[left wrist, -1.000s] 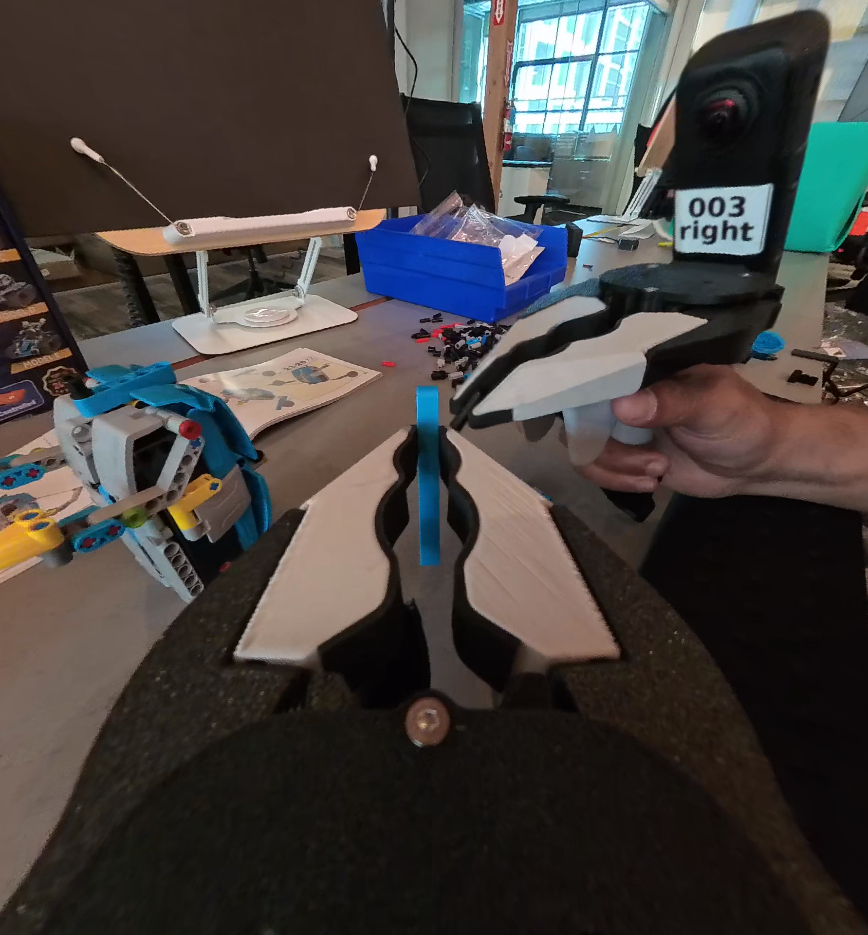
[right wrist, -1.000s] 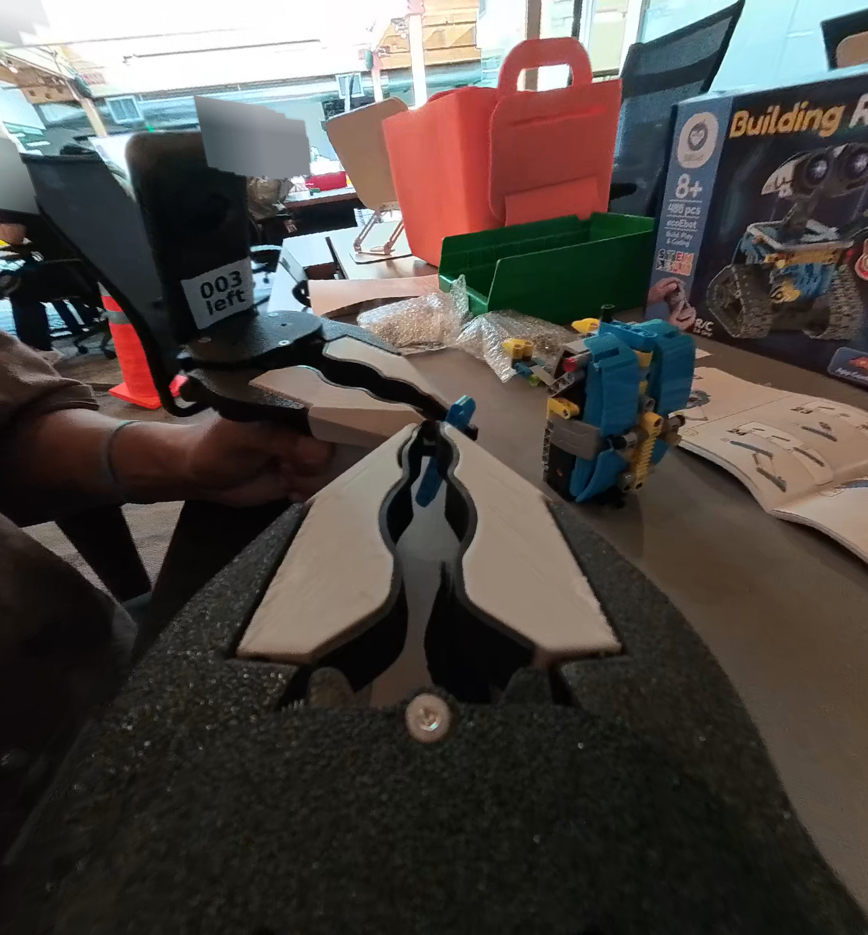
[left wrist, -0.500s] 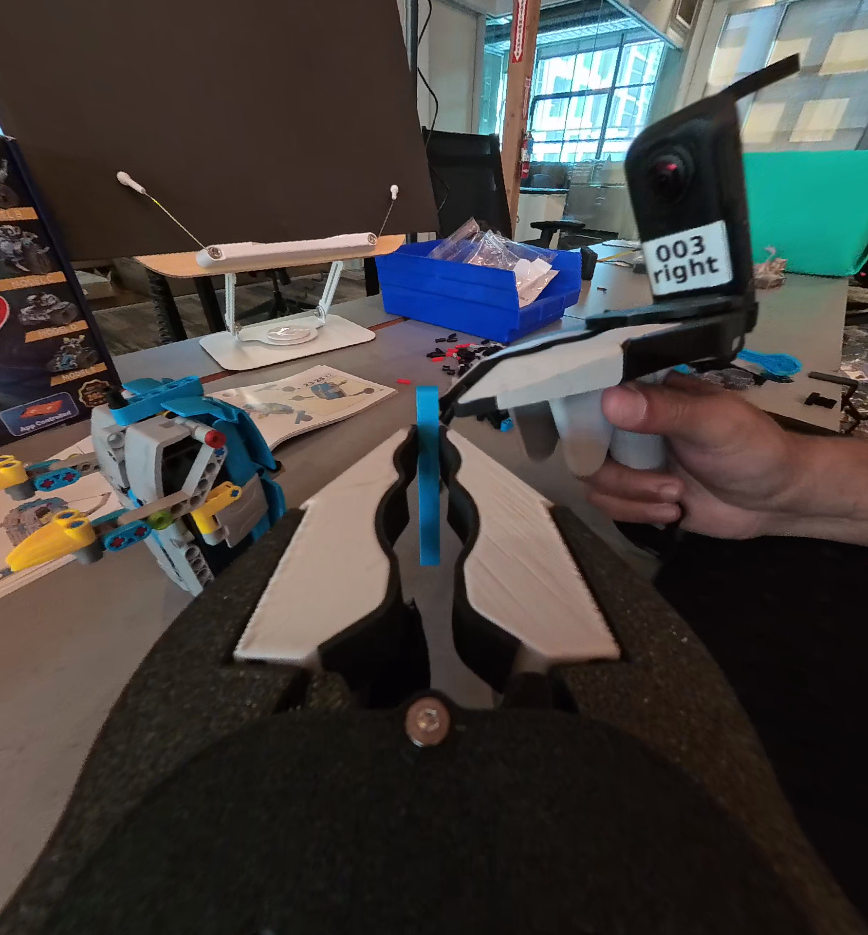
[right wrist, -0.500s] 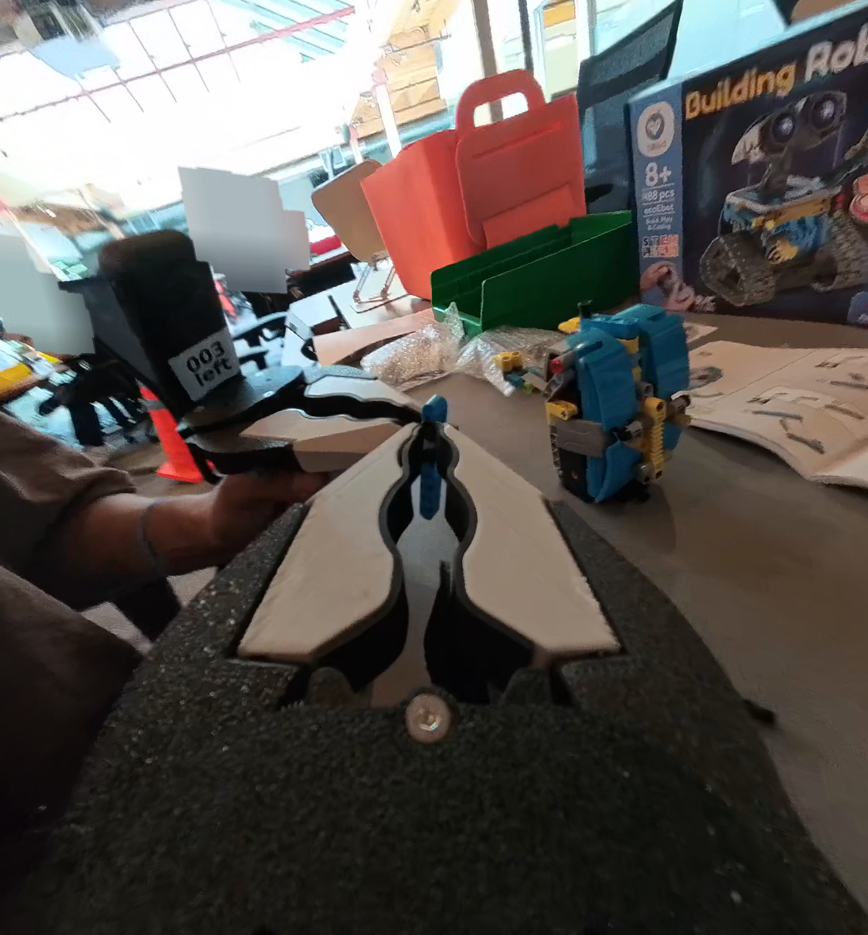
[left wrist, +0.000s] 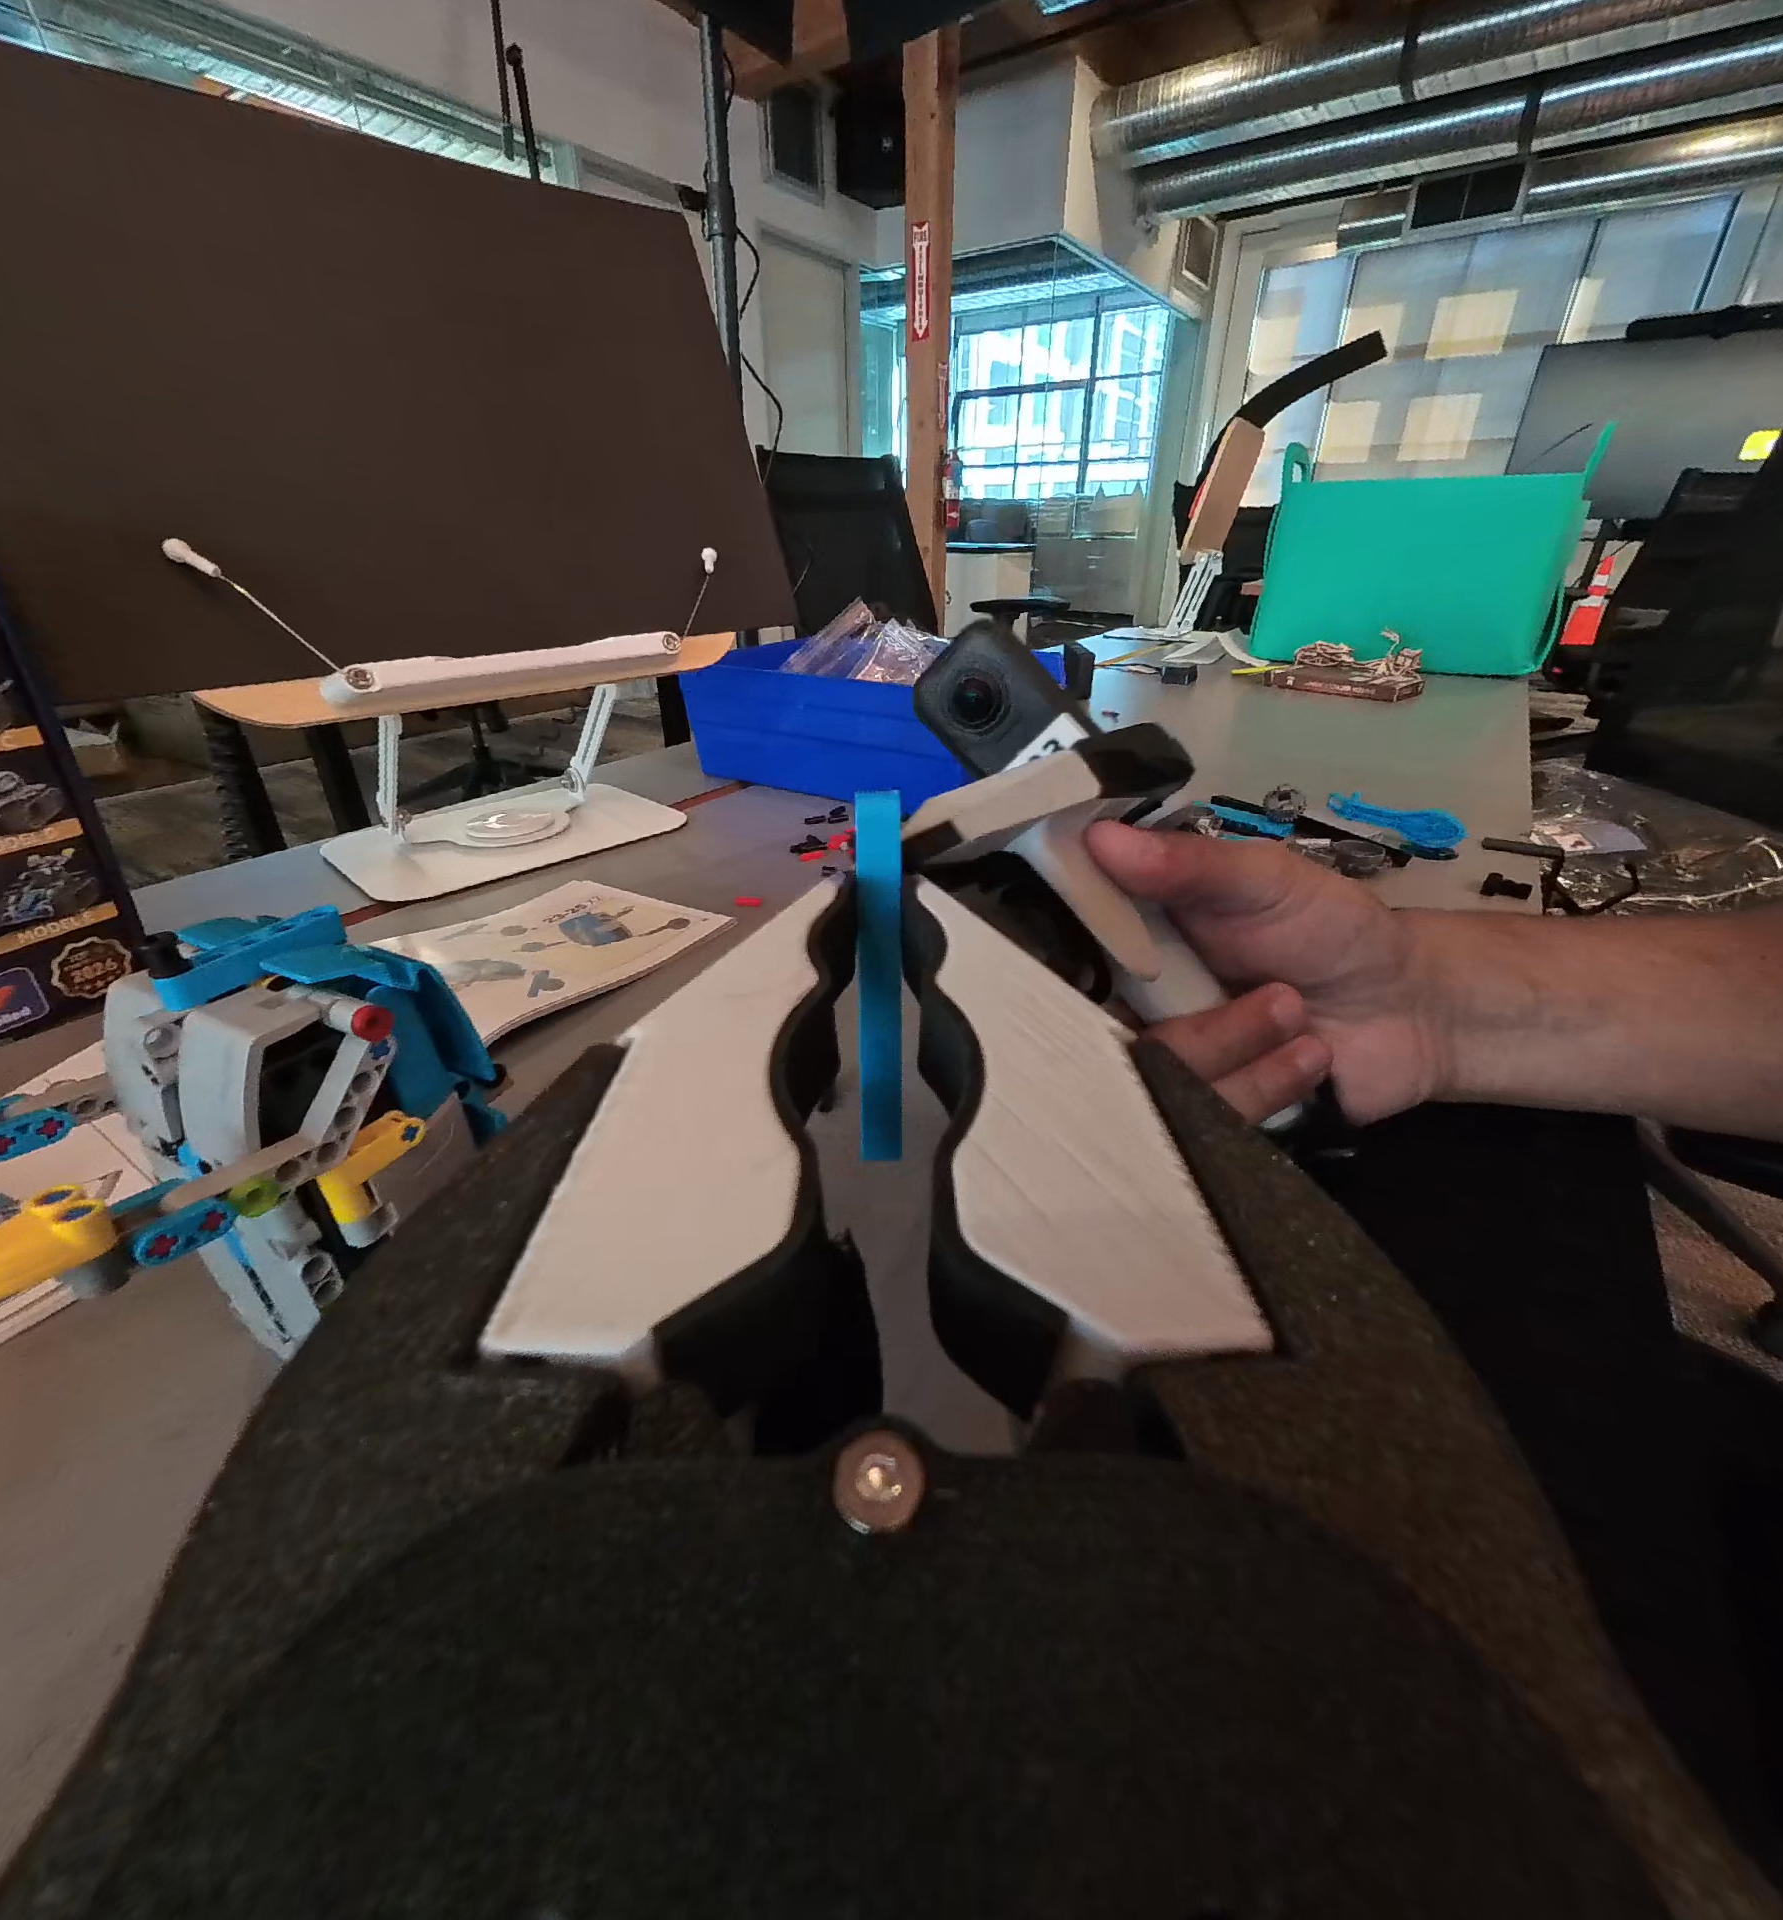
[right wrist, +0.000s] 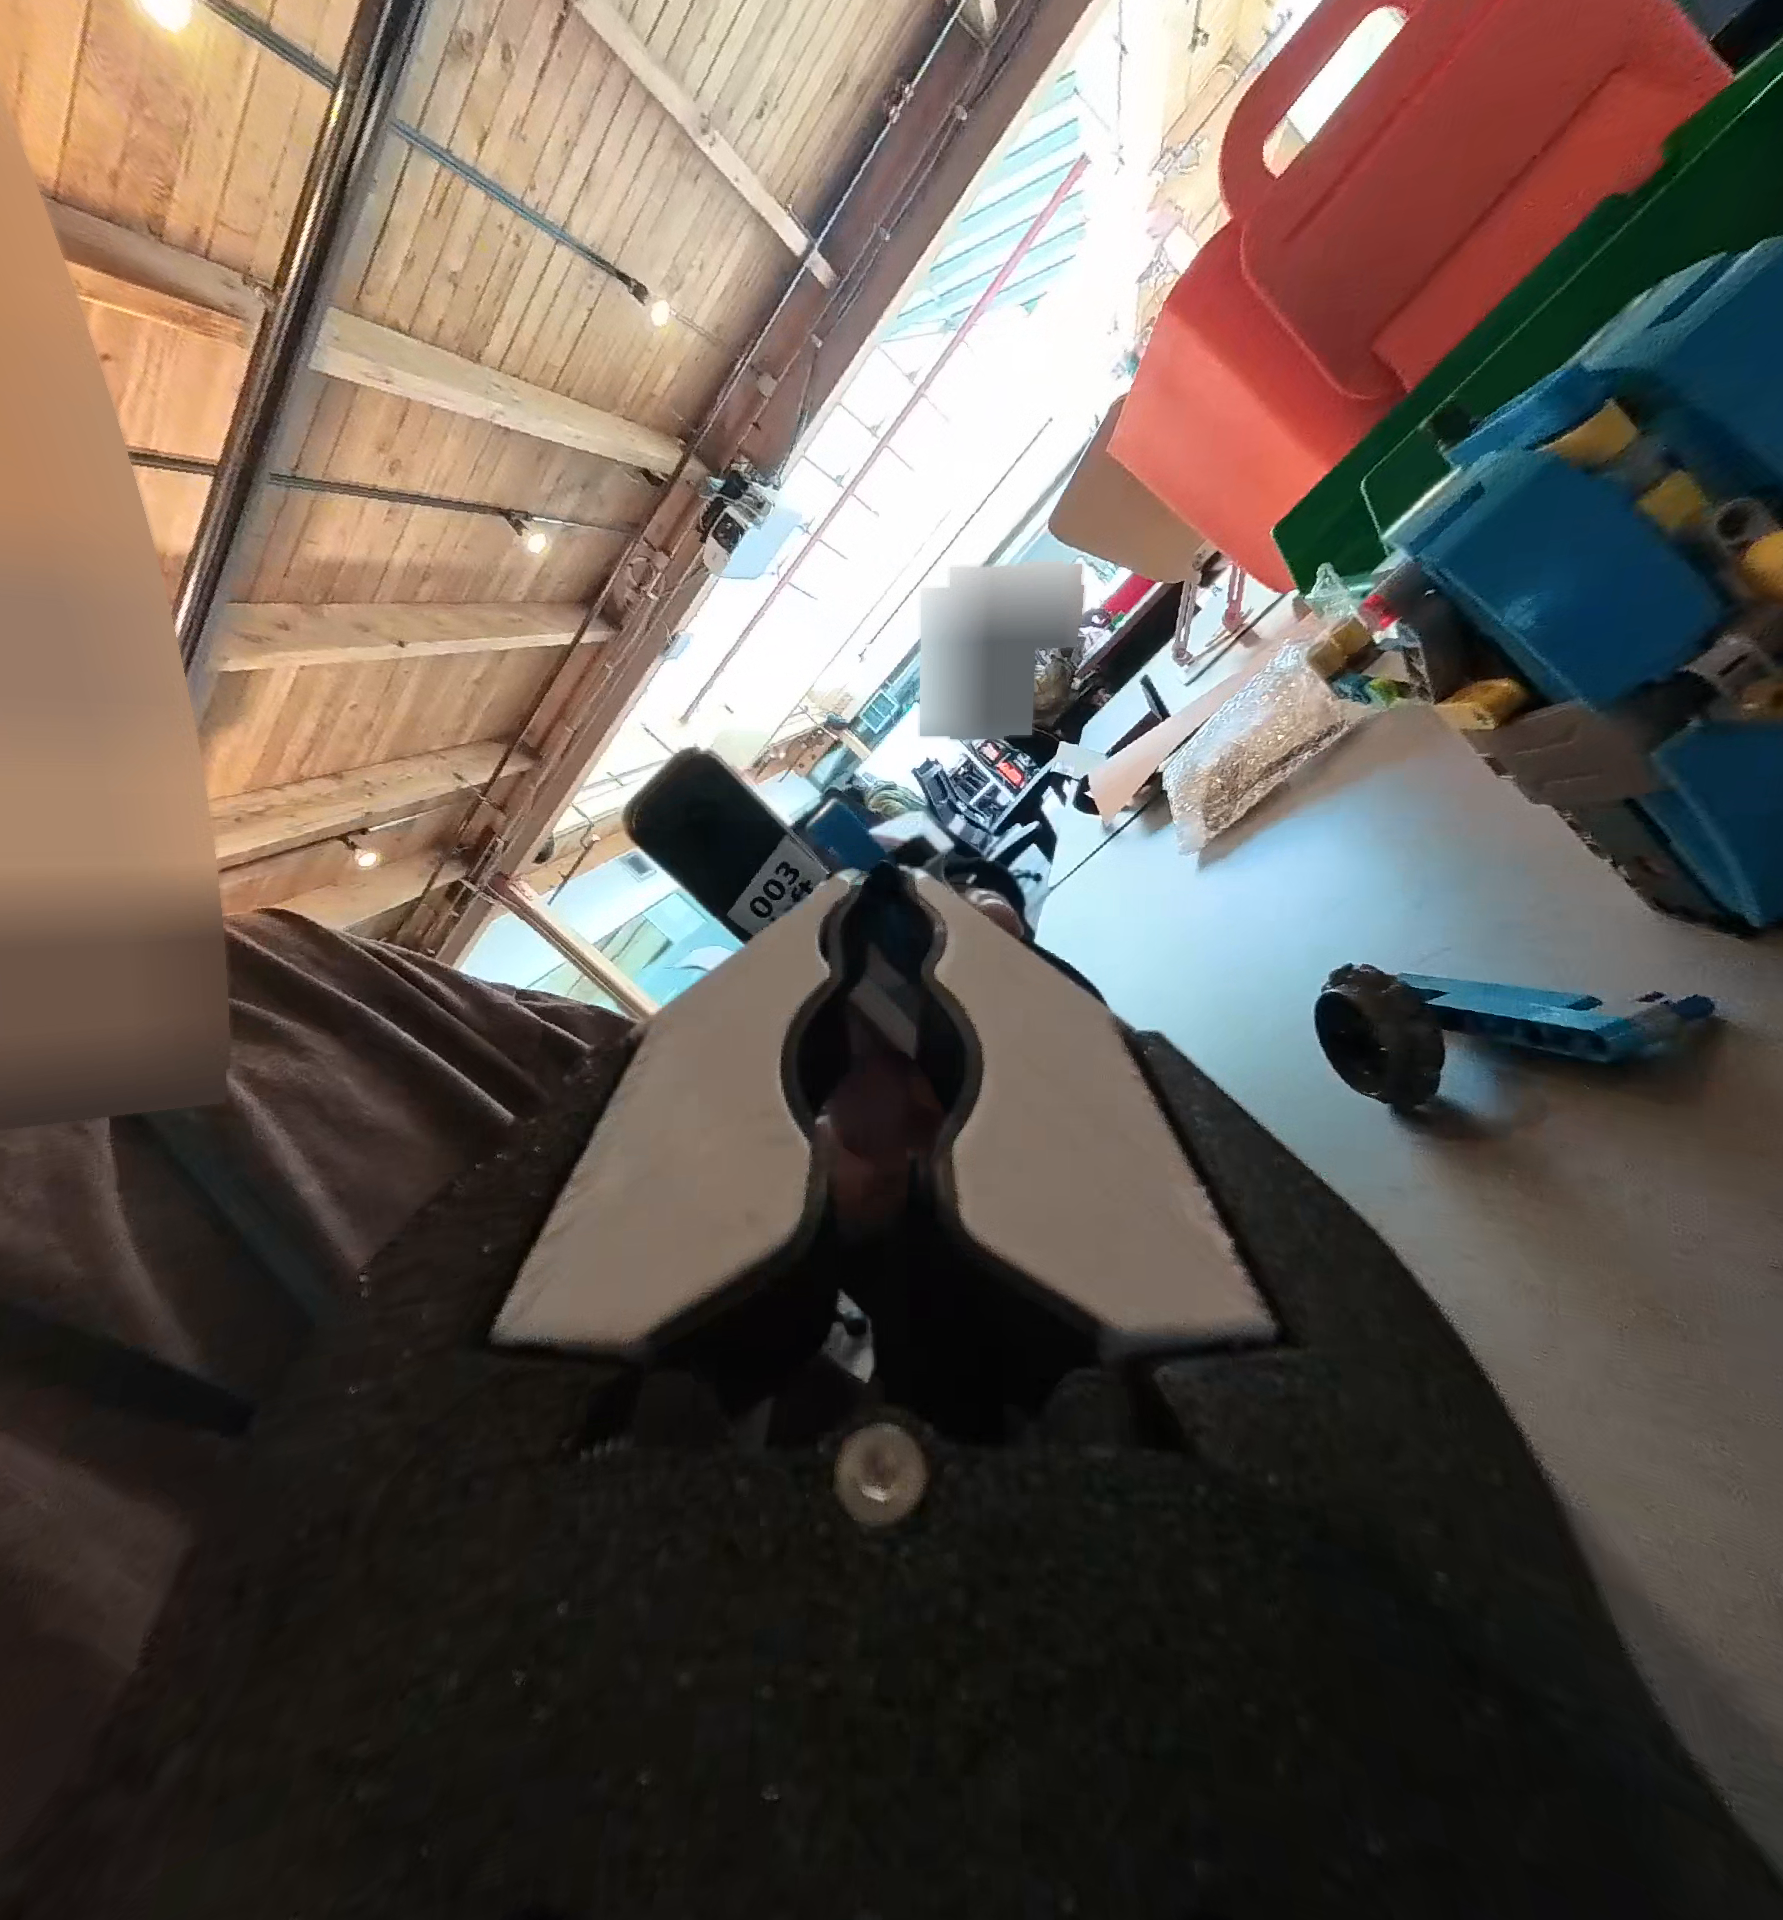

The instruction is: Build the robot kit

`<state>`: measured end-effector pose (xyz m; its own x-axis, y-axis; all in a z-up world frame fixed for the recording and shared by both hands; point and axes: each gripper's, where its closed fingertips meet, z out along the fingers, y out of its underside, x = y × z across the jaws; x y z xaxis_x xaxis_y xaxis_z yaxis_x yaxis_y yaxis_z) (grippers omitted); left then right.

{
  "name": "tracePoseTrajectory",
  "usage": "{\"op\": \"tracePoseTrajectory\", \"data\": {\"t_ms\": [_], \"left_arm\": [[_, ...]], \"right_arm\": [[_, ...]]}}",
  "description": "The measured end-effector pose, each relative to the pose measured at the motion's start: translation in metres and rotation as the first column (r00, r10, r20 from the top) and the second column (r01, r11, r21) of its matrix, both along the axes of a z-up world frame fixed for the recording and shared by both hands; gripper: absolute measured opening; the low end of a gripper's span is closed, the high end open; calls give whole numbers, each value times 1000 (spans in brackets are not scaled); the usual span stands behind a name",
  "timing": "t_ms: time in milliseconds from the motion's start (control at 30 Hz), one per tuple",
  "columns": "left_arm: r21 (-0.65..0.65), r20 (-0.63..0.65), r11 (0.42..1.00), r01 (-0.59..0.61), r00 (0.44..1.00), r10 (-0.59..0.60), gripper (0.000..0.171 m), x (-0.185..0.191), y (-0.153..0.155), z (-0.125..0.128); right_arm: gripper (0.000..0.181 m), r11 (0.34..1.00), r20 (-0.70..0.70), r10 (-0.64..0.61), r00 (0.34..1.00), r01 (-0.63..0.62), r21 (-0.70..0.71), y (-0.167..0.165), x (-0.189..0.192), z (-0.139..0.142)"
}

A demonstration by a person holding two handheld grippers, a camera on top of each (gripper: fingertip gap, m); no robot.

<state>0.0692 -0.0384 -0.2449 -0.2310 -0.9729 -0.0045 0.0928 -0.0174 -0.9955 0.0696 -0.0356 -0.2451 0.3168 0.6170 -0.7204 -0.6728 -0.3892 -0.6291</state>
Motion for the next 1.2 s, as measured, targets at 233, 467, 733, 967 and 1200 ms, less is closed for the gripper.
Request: {"op": "tracePoseTrajectory", "data": {"t_ms": [233,467,733,967,1200], "left_arm": [[35,1,999,-4,1000,4,7,0,-3,0],[37,-23,999,-16,1000,17,7,2,-1,-5],[-180,-74,983,18,997,-32,7,6,11,-9],[-268,-63,961,73,994,-94,7,7,8,-8],[-296,-65,951,89,992,-113,7,8,8,-8]], "right_arm": [[3,1000,-31,31,999,-31,-2,-1,-3,1],[2,1000,9,5,1000,-5,-11,1,-1,-2],[4,858,585,-508,632,312,408,0,4,14],[4,777,708,-627,324,316,544,7,-1,9],[4,749,729,-656,196,289,596,8,1,9]]}}
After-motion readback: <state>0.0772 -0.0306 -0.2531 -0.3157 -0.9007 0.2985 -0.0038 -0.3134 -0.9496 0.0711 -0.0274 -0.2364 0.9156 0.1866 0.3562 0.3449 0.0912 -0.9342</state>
